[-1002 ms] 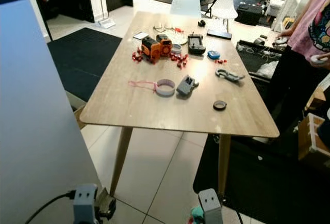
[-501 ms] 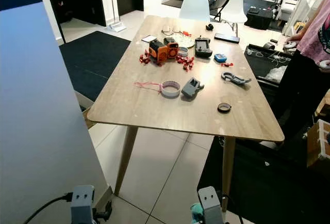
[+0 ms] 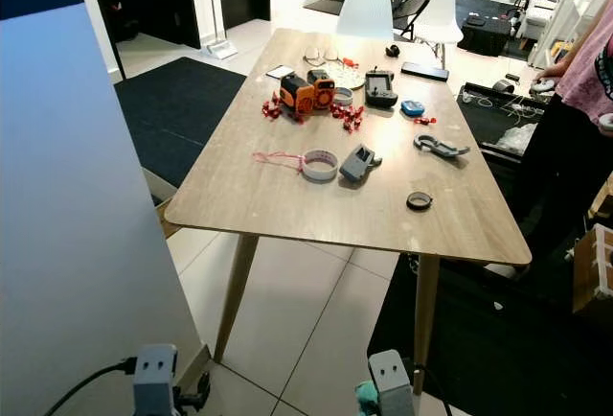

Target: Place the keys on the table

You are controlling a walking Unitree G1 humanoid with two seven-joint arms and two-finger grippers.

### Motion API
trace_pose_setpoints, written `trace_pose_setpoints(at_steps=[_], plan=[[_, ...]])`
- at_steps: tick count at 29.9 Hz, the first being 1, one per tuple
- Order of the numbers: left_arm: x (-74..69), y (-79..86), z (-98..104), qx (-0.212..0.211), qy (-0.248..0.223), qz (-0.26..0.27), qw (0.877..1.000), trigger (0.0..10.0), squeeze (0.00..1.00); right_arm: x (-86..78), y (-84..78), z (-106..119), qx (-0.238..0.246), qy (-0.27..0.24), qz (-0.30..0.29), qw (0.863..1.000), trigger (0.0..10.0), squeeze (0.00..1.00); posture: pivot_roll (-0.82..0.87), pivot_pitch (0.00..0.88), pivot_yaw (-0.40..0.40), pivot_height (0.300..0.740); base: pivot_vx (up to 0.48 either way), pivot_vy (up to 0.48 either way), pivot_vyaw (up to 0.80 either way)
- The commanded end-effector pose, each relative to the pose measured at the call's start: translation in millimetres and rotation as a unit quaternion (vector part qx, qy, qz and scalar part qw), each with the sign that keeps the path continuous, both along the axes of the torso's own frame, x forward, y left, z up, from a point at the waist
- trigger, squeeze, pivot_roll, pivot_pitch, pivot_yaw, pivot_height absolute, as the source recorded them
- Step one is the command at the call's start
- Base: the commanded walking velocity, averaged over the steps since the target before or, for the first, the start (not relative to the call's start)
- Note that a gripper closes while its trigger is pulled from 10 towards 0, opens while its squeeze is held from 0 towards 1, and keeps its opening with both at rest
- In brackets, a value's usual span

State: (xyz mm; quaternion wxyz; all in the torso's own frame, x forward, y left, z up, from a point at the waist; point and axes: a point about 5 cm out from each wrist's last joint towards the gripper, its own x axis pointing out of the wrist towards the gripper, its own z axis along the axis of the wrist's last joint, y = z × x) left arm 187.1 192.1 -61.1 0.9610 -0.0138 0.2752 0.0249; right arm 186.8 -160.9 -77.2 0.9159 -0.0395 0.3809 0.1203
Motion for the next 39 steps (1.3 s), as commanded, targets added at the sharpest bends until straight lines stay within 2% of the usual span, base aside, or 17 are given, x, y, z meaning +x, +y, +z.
trace_pose_setpoints(at_steps=[1,11,31,39], plan=[[-4.1,-4.2,-2.1,-0.002,0.003,-0.012,1.000,10.0,0.00,-3.9,-4.8,-2.1,-0.007,0.010,-0.004,1.000,10.0,0.00,0.06,0.043,-0.065,0.740,0.000,-0.472,0.00],[-5.3,-3.8,-2.9,-0.006,0.007,-0.010,1.000,10.0,0.00,-4.3,-4.5,-2.5,-0.008,0.011,-0.004,1.000,10.0,0.00,0.06,0.048,-0.062,0.740,0.000,-0.460,0.00],[-2.0,-5.7,-3.8,-0.017,0.020,-0.021,0.999,10.0,0.00,-8.2,-5.4,-5.0,-0.012,0.022,-0.010,1.000,10.0,0.00,0.06,0.052,-0.059,0.740,0.000,0.000,0.00],[0.9,-4.6,-2.2,-0.032,0.014,-0.004,0.999,10.0,0.00,-8.3,-5.0,-5.2,-0.013,0.024,-0.010,1.000,10.0,0.00,0.06,0.053,-0.059,0.740,0.000,0.000,0.00]])
